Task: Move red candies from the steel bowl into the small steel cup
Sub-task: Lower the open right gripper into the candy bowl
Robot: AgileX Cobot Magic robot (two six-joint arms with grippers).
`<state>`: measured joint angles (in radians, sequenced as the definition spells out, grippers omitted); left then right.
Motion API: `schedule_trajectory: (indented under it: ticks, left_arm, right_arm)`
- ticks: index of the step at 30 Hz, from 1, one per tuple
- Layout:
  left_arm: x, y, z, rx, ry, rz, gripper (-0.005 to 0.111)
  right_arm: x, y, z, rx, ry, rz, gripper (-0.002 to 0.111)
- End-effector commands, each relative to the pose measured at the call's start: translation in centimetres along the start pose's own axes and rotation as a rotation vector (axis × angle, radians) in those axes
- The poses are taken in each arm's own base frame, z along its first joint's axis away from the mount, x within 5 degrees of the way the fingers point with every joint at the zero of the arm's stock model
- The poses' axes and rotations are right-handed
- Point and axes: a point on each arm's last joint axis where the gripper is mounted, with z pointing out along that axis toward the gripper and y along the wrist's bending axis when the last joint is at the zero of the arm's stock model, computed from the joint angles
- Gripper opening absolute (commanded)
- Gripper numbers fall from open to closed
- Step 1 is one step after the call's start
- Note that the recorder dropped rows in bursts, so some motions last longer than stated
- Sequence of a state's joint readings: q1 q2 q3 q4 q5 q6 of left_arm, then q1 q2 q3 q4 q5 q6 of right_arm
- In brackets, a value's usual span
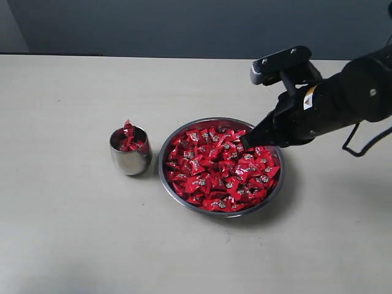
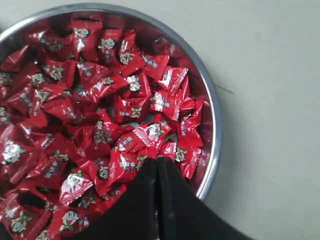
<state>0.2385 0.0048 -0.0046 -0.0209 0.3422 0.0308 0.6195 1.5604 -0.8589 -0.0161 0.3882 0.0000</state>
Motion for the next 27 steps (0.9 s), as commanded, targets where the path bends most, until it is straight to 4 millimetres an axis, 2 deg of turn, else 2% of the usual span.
schedule_trajectory:
  ticks: [1, 6, 13, 19, 27]
  left_arm:
    - [0.1, -0.1, 0.0, 0.009, -0.008, 0.0, 0.0]
    - [0.1, -0.1, 0.0, 0.009, -0.008, 0.0, 0.0]
    - [0.1, -0.1, 0.0, 0.009, -0.008, 0.0, 0.0]
    - [0.1, -0.1, 0.0, 0.009, -0.008, 0.0, 0.0]
    - [0.1, -0.1, 0.0, 0.009, -0.008, 0.0, 0.0]
  right_arm:
    - [0.3, -0.1, 3.1, -0.008, 0.05, 0.028, -0.001]
    - [-0.3, 0.4, 5.2, -0.039, 0.145, 0.084, -0.001]
    - [-3.0, 2.4, 4.6, -0.122, 0.089, 0.005, -0.001]
    - [-3.8, 3.5, 5.4, -0.148, 0.132, -0.069, -0.001]
    - [-5.0, 3.8, 6.6, -0.176, 0.167, -0.078, -0.001]
